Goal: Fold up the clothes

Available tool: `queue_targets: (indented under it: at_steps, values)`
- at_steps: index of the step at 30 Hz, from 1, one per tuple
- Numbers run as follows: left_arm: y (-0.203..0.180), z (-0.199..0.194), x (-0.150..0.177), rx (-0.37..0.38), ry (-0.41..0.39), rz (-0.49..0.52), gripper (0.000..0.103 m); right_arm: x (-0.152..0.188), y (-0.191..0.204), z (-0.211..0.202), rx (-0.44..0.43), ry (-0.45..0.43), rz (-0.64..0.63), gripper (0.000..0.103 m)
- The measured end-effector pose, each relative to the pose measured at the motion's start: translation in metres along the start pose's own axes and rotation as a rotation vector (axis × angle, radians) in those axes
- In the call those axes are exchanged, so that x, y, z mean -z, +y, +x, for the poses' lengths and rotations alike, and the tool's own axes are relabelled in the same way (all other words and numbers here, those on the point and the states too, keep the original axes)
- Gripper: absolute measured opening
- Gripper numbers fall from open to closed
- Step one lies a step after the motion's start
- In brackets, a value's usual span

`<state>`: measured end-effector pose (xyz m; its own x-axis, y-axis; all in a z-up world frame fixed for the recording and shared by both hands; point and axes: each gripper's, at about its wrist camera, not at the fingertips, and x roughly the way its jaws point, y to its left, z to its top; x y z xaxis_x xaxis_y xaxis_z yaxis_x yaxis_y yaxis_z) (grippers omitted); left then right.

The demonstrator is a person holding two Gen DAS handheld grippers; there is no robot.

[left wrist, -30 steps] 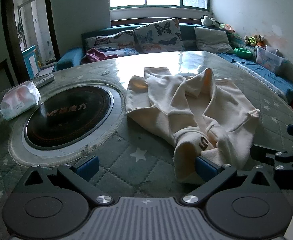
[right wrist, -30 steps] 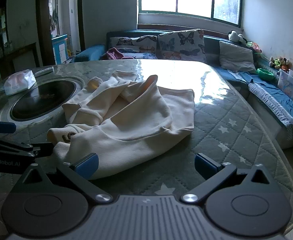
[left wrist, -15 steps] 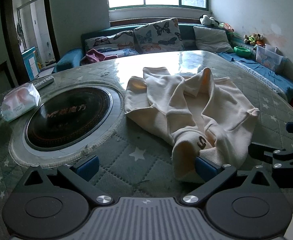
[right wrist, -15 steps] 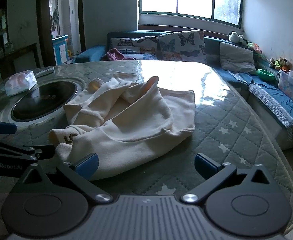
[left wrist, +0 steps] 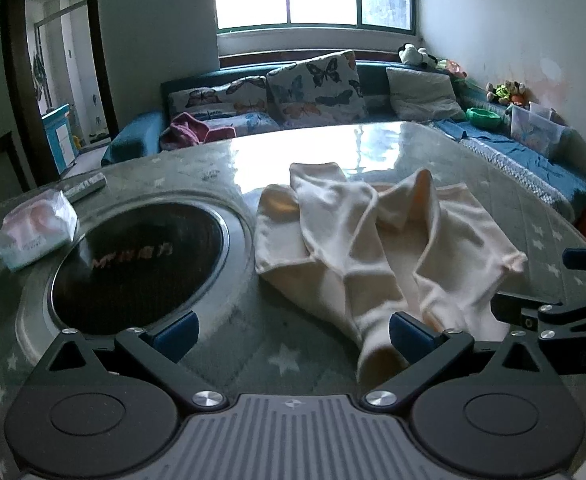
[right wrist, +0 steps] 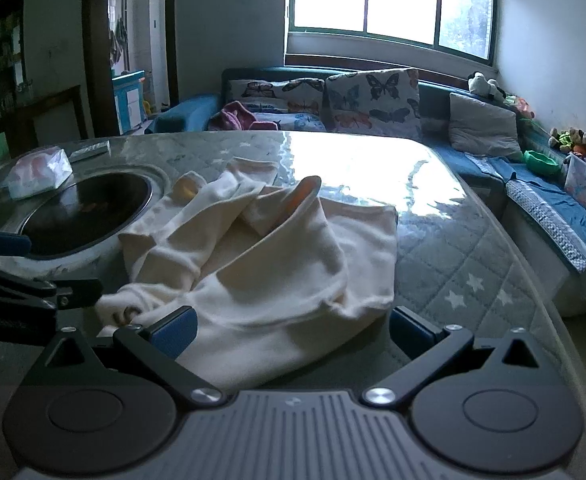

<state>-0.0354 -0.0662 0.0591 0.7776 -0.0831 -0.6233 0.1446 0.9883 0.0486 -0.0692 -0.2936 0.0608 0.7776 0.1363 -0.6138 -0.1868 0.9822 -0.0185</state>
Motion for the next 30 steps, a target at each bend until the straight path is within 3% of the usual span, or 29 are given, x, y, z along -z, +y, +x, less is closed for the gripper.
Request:
queue_targets:
  at_steps: [3, 9, 15, 22, 25, 29, 30]
  values:
    - [0.004, 0.008, -0.011, 0.007, -0.011, -0.003, 0.101, -0.008, -0.006, 0.008, 0.0, -0.004, -0.004, 0.103]
    - [0.004, 0.031, -0.035, 0.037, -0.026, 0.009, 0.089, -0.031, -0.021, 0.035, -0.017, -0.006, 0.004, 0.099]
    - [-0.009, 0.059, -0.059, 0.075, -0.042, 0.072, 0.08, -0.058, -0.04, 0.074, -0.041, 0.008, 0.01, 0.087]
    - [-0.025, 0.096, -0.066, 0.125, 0.004, 0.14, 0.077, -0.077, -0.054, 0.121, -0.103, 0.067, 0.025, 0.069]
    - [-0.033, 0.113, -0.069, 0.147, 0.024, 0.17, 0.064, -0.081, -0.055, 0.138, -0.125, 0.094, 0.01, 0.062]
    - [-0.042, 0.134, -0.073, 0.176, 0.05, 0.209, 0.027, -0.081, -0.055, 0.152, -0.182, 0.121, 0.007, 0.041]
    - [-0.042, 0.136, -0.072, 0.184, 0.054, 0.211, 0.024, -0.081, -0.054, 0.152, -0.196, 0.121, 0.005, 0.037]
